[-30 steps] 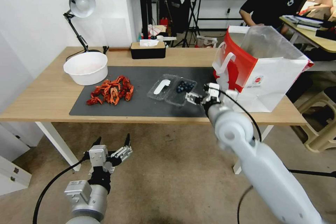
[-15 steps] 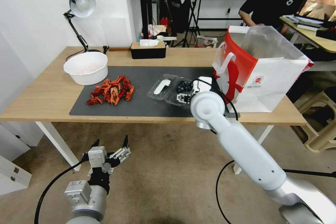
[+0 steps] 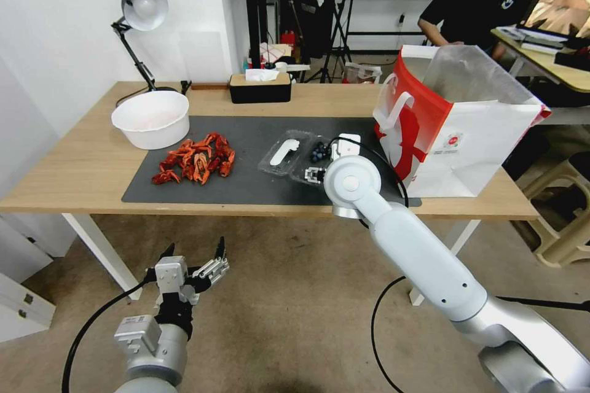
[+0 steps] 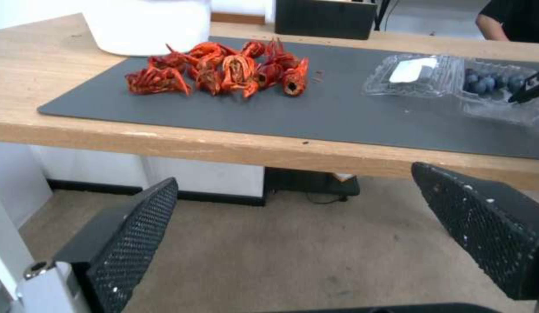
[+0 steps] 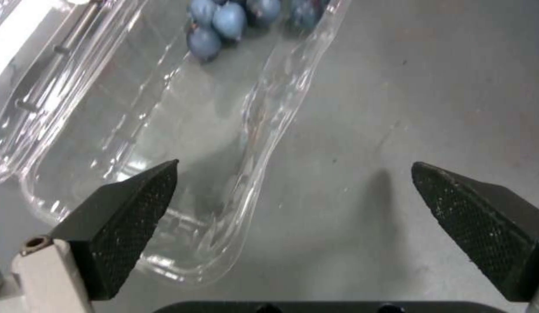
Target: Close the takeout container lid, then place the container into the takeout bag.
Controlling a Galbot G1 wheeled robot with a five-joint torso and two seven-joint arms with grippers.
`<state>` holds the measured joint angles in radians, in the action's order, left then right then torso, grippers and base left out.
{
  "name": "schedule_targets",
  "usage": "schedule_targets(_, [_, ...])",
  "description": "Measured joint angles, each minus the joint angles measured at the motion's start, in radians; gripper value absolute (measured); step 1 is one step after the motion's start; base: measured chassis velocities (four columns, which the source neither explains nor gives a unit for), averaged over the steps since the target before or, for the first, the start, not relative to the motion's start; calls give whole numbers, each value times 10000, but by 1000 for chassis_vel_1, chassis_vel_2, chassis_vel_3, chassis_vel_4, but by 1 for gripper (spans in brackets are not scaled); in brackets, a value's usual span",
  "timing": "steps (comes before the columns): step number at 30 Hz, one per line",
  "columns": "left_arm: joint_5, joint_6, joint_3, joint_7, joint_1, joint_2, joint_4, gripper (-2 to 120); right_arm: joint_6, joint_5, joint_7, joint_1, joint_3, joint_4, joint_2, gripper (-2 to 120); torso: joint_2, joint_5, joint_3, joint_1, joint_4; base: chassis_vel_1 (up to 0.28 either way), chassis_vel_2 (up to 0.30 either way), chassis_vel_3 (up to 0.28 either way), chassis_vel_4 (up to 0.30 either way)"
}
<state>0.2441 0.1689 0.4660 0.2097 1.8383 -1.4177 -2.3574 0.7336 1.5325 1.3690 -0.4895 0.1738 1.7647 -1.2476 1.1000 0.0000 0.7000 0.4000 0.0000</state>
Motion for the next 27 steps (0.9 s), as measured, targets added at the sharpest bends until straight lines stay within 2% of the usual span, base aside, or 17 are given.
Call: schedule_targets(27, [-2, -111, -53, 124, -35, 12, -23, 100, -19, 1507, 330, -142, -462, 384, 633, 100, 1, 0, 0, 0, 1, 0, 0, 0, 0])
